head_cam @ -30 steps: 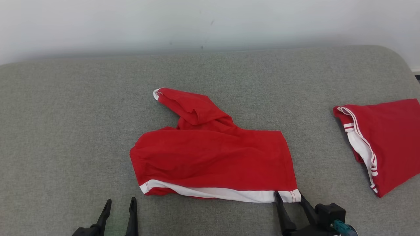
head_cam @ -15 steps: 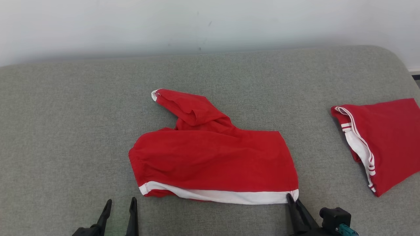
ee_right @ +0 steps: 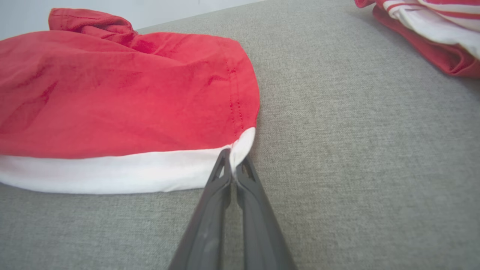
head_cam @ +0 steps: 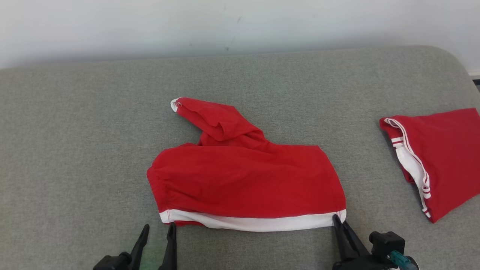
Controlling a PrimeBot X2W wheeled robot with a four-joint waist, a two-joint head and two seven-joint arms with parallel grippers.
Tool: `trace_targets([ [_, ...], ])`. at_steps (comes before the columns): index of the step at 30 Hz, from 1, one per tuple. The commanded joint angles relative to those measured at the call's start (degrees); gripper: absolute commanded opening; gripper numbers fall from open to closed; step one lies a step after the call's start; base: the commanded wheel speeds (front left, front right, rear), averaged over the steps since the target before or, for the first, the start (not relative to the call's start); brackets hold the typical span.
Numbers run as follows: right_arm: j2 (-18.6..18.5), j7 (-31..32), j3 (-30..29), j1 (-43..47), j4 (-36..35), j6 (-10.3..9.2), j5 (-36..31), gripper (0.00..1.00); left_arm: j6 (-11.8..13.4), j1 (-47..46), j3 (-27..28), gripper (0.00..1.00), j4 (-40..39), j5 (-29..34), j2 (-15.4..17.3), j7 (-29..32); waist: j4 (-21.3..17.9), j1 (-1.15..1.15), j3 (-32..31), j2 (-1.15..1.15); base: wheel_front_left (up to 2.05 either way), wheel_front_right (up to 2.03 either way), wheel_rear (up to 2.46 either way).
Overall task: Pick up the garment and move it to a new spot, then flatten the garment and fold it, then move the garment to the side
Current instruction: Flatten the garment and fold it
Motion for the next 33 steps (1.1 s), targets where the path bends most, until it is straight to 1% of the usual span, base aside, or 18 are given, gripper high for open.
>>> trace_targets([
  [1,-0.2,0.0,-0.1,0.3,-0.1,-0.18,-0.4,0.00,0.1,-0.9,-1.0,1.00,0.4,-1.5,0.2,-0.2,-0.2,0.00,0.0,0.00,0.00,0.00,0.00],
  [5,-0.2,0.0,0.4,0.1,-0.2,-0.18,-1.0,0.00,0.1,-1.1,-2.4,1.00,1.2,-4.2,0.8,-0.2,-0.7,0.00,0.1,0.00,0.00,0.00,0.00],
  [11,-0.2,0.0,0.5,-0.3,-0.3,-0.18,-1.7,0.00,0.1,-2.2,-3.5,1.00,2.2,-6.0,1.6,-0.2,-1.7,0.00,0.6,0.00,0.00,0.00,0.00],
  [14,-0.1,0.0,0.6,-0.6,-0.4,-0.18,-1.7,0.00,0.1,-3.0,-4.2,1.00,3.3,-5.4,2.4,-0.2,-2.3,0.00,1.1,0.00,0.00,0.00,0.00],
  [19,-0.1,0.0,0.9,-0.6,-0.3,-0.18,-1.7,0.00,0.1,-4.3,-5.2,1.00,5.2,-6.3,3.2,-0.2,-2.7,0.00,1.4,0.00,0.00,0.00,0.00],
  [30,0.0,0.0,0.6,-0.7,-0.7,-0.18,-2.0,0.00,0.1,-3.7,-5.7,1.00,3.3,-6.5,3.4,-0.2,-2.5,0.00,1.7,0.00,0.00,0.00,0.00],
  [31,0.0,0.0,0.6,-0.8,-0.7,-0.18,-2.0,0.00,0.1,-3.7,-5.8,0.98,3.1,-6.4,3.4,-0.2,-2.4,0.00,1.8,0.00,0.00,0.00,0.00],
  [32,0.1,0.0,0.6,-0.9,-0.7,-0.18,-2.1,0.00,0.1,-3.8,-6.2,0.80,3.0,-6.4,3.5,-0.2,-2.3,0.00,1.9,0.00,0.00,0.00,0.00],
  [33,0.1,0.0,0.6,-0.9,-0.8,-0.18,-2.1,0.00,0.1,-3.8,-6.3,0.49,2.9,-6.4,3.6,-0.2,-2.3,0.00,2.0,0.00,0.00,0.00,0.00],
])
